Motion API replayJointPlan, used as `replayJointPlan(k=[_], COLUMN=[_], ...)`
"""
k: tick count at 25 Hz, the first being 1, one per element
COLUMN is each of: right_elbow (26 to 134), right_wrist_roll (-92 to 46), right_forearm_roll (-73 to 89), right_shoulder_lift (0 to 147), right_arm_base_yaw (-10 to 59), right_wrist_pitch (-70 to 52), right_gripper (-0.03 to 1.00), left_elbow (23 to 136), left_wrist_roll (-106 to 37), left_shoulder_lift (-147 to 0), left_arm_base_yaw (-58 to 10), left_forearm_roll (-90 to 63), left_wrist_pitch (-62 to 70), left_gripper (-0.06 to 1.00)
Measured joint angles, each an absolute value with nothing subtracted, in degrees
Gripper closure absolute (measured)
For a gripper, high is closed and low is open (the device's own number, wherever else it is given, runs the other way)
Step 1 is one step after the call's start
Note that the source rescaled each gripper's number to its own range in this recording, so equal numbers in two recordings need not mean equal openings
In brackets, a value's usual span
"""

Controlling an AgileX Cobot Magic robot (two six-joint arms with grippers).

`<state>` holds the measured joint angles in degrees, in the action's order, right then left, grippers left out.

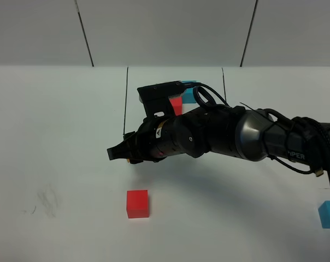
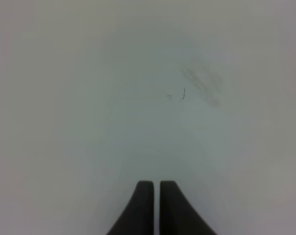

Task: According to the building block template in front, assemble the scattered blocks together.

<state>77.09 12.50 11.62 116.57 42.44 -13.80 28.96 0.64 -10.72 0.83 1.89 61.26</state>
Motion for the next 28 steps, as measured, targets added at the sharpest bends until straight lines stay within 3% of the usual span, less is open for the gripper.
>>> replayJointPlan(k=[18, 28], right_elbow=[77.15, 77.15], right_wrist_roll=[22.33, 14.37], right_forearm_roll=[7.72, 6.52], right_shoulder_lift=[118.76, 118.82], right_arm_base_yaw=[42.44, 42.44], right_wrist_pitch=[-16.24, -16.24], right_gripper=[0.46, 0.46], left_elbow=[28.96, 28.96], left_wrist_roll=[0.64, 0.64], left_shoulder_lift=[-10.72, -10.72], left_arm_base_yaw=[0.83, 0.83], left_forearm_roll=[1.89, 1.89], left_wrist_pitch=[61.26, 61.26], left_gripper=[0.94, 0.94])
